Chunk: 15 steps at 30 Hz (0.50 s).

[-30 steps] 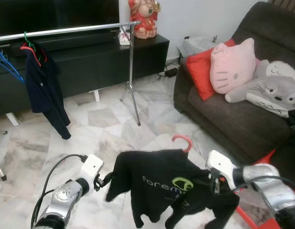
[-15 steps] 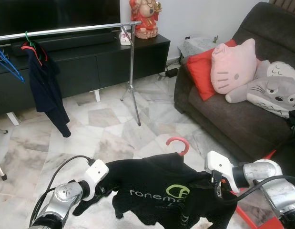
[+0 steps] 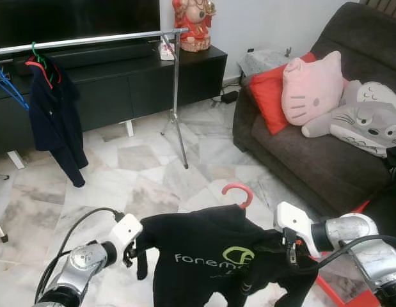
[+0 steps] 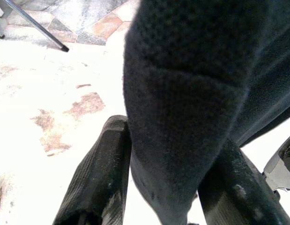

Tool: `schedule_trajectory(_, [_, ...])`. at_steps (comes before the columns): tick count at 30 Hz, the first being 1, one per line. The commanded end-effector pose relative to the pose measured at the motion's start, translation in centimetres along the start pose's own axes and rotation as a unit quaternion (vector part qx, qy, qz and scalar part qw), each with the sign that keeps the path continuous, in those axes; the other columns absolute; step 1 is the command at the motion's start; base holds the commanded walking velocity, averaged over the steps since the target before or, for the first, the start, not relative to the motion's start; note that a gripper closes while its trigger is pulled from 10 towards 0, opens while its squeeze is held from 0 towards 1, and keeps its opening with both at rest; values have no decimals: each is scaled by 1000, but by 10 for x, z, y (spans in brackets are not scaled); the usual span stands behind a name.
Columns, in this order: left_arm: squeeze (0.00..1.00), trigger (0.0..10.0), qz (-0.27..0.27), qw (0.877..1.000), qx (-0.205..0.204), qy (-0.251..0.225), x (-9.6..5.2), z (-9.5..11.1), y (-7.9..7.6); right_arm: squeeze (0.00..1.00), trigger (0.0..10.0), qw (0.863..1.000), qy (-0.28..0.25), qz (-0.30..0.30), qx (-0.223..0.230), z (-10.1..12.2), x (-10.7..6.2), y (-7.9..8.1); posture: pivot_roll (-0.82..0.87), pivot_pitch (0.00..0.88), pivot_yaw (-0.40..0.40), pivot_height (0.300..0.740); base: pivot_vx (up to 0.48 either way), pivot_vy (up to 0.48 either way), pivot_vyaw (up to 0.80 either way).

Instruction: Hang hanger

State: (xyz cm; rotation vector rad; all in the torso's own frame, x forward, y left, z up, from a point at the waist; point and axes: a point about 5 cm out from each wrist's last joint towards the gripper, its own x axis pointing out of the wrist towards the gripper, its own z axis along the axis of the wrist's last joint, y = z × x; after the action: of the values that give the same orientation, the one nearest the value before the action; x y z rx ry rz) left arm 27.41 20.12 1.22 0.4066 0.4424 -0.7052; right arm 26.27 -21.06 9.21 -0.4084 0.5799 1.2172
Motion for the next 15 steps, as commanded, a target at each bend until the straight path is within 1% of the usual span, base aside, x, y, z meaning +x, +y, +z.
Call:
schedule_trajectory(1, [0, 0, 3, 1000, 9, -6, 1, 5, 4, 0, 10000, 1000, -7, -2, -21, 9, -3, -1, -40, 0, -86, 740, 0, 0, 0])
schedule_trajectory(9, [0, 0, 3, 1000, 5, -11, 0, 6, 5, 0, 10000, 1000, -6, -5, -21, 8, -4, -2, -40, 0, -84, 740, 0, 0, 0])
schedule_trajectory(11, [0, 0, 4, 1000, 5, -11, 0, 6, 5, 0, 10000, 1000, 6, -10, -24, 5, -3, -3, -40, 0, -84, 740, 0, 0, 0])
schedule_trajectory(15, [0, 0, 3, 1000, 8, -7, -1, 6, 7, 0, 10000, 1000, 11, -17, -22, 3, -2, -4, -37, 0, -82, 740, 0, 0, 0])
